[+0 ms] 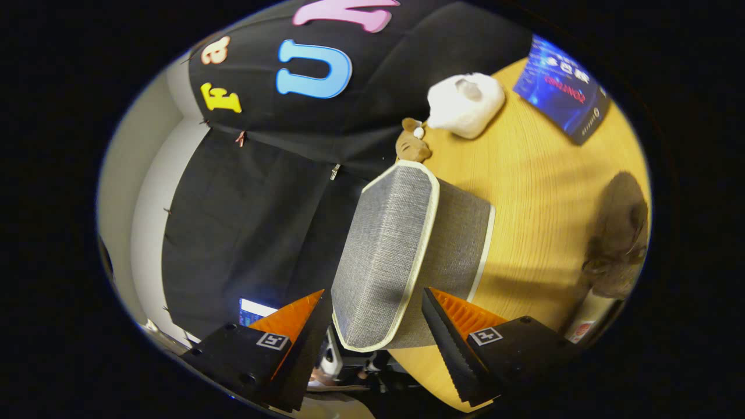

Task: Open the storage box then place both shoes into the box .Put the left shoe in first, then the right shoe, with the right side of both shoes facing outward in a uniform manner.

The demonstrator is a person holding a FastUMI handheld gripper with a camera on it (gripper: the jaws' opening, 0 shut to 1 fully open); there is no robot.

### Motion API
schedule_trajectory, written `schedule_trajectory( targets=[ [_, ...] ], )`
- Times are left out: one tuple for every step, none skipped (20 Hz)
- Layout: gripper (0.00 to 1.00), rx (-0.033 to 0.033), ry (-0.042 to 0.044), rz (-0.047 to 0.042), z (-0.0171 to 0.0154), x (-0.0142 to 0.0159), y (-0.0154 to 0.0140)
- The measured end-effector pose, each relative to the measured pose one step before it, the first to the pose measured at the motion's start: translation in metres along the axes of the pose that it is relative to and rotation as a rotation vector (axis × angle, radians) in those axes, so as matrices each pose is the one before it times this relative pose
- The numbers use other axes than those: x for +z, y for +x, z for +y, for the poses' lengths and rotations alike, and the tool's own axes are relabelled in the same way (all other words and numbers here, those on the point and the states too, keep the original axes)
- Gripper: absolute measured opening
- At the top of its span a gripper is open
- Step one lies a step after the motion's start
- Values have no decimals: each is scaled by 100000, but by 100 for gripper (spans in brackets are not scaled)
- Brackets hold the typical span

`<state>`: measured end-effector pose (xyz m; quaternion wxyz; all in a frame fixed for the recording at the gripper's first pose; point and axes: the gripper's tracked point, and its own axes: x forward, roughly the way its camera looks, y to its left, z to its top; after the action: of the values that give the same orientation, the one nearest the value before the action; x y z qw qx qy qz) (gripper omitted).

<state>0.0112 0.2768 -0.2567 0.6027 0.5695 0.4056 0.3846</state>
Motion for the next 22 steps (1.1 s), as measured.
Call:
schedule_trajectory(
  targets=[
    [96, 930, 4496, 2436, -685, -307, 548],
    [97, 785, 4438, 2464, -730, -512, 600],
    [96, 1400, 3712, 1973, -324, -98, 489],
    [96, 2244, 3105, 1251, -42, -134, 240],
    [96, 2460, 2892, 1078, 32, -20, 467],
    [94, 2121, 2309, 1257, 40, -172, 208],
    [94, 2155, 1966, 1292, 94, -52, 286],
    [94, 2299, 1814, 665, 184, -22, 260],
    [94, 1912, 1360, 9, 159, 135, 244],
    [94, 2177, 829, -389, 74, 69, -60],
    [94, 2542, 771, -862, 321, 266, -15],
    [94, 2475, 1110, -707, 357, 323, -147],
    [78, 2368, 894, -404, 515, 137, -114],
    [78, 977, -596, -36, 165, 65, -77],
    [78, 850, -406, 642, 6, -117, -171],
    [78, 760, -193, 495, 127, -41, -60],
    [78, 363, -743, 826, -45, -56, -97],
    [72, 895, 85, 960, 286, -244, -172],
    [69, 1028, -799, 596, 303, -196, 241],
    [69, 179, -1003, 954, 84, -409, 65],
    [51, -3291, -1362, -1774, -919, 467, 176],
    [32, -1608, 94, -4120, -523, 614, 637]
  ],
)
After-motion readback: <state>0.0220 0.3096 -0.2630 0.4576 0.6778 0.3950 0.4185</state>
